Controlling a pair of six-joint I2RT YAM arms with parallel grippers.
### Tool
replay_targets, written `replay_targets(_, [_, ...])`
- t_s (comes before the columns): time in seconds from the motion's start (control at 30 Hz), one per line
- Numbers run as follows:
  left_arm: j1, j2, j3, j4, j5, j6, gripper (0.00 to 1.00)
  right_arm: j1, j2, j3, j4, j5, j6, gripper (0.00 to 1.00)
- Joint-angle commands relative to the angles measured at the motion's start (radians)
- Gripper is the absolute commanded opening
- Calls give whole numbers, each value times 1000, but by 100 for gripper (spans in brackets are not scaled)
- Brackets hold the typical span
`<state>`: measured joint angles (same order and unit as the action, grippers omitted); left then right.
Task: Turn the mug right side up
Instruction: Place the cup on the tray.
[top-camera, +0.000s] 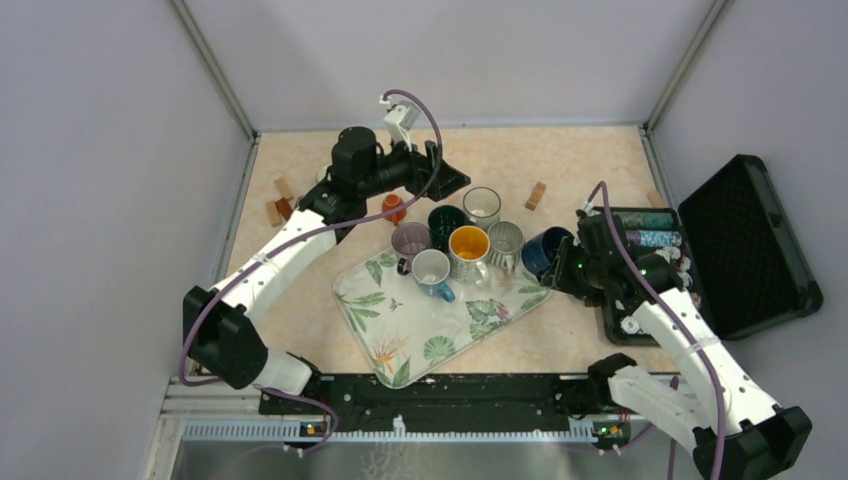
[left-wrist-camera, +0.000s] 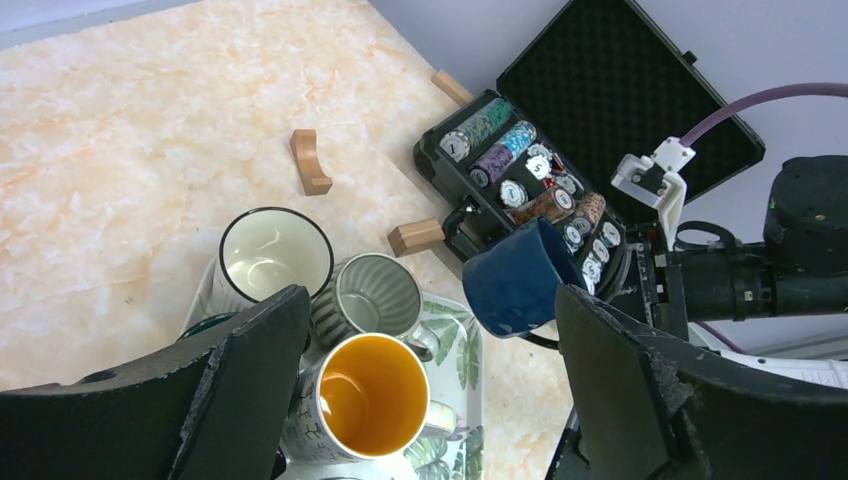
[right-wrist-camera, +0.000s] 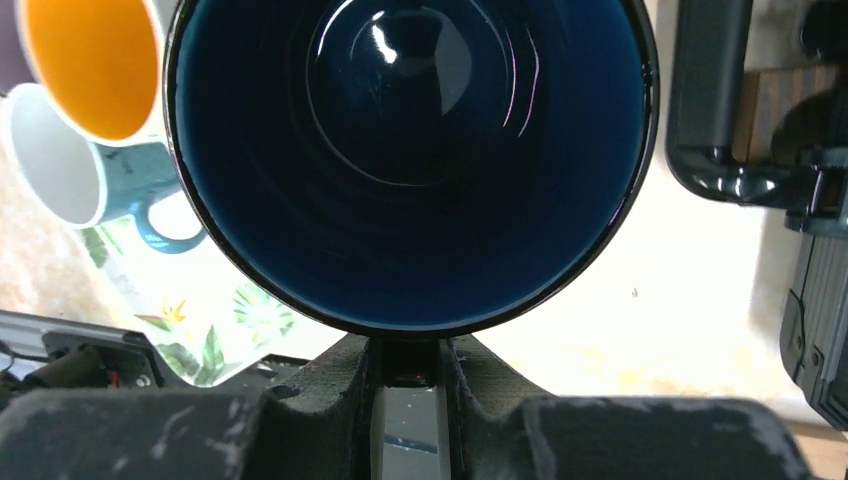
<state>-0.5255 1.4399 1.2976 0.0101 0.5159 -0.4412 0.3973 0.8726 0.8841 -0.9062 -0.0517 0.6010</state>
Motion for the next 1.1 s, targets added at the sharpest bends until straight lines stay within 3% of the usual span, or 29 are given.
replay_targets(0.0, [5, -44, -11, 7, -4, 23, 98, 12, -7, -20, 45, 45, 36, 0])
replay_targets(1.07, [32, -73, -53, 13, 16, 13, 98, 113, 179, -143, 199, 114, 99, 0])
